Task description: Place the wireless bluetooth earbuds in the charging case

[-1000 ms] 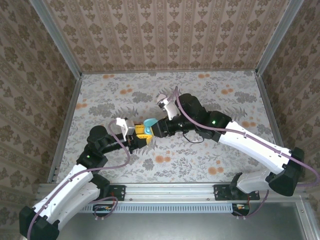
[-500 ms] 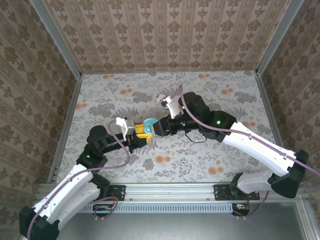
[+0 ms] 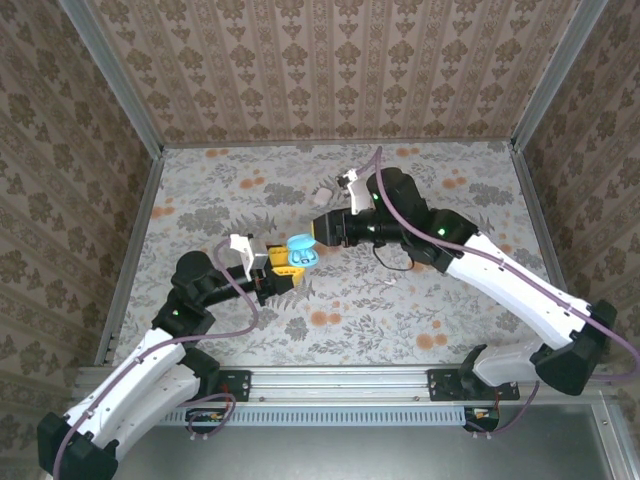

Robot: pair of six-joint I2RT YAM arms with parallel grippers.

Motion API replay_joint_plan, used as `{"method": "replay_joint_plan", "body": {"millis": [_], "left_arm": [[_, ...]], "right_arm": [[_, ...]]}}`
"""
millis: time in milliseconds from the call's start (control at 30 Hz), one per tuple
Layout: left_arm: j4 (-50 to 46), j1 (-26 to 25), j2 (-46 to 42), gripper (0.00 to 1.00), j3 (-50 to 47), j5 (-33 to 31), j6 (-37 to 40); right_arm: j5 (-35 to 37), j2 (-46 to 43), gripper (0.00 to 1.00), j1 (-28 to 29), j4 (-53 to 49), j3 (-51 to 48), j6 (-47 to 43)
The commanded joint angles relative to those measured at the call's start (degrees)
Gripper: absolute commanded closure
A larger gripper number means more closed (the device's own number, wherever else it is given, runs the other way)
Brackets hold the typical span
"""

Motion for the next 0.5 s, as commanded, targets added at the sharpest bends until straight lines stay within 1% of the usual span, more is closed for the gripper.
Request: {"method": "replay_joint_plan", "body": {"millis": [0,67,100,233,300,367,467], "left_arm": [[2.9,-0.4,-0.8,0.7,0.6,0.9,-1.5],[2.6,-0.4,-0.8,0.7,0.8,0.9,-1.4],[2.5,-0.4,-0.8,0.7,0.9,0.8,-1.4],[2.5,-0.4,-0.9,0.7,0.8,0.0,-1.2],[2.7,-0.4,-1.1,0.7,0.6,-0.7,-1.3],[2.8,-0.4,-1.0,0.69,0.5,-1.2,-1.4],[3.1,-0.4,-1.1,0.7,0.6,-1.6,-1.9]], "right_arm": [[-4.0,2.3,0.54,-0.8,2.4,2.4,2.9],[-5.9,2.5,0.54,-0.9,2.4,2.7,3.1],[-6.9,4.2,0.54,-0.9,2.4,2.6,3.2],[-9.5,4.0,0.54,-0.9,2.3,1.0,4.1],[-10.3,3.3,0.55,-0.9,2.6,-0.9,4.6],[-10.3,0.6,0.54,-0.9,2.7,-2.7,5.0],[-9.1,-2.2,0.52,-0.9,2.8,-5.6,5.9]]}}
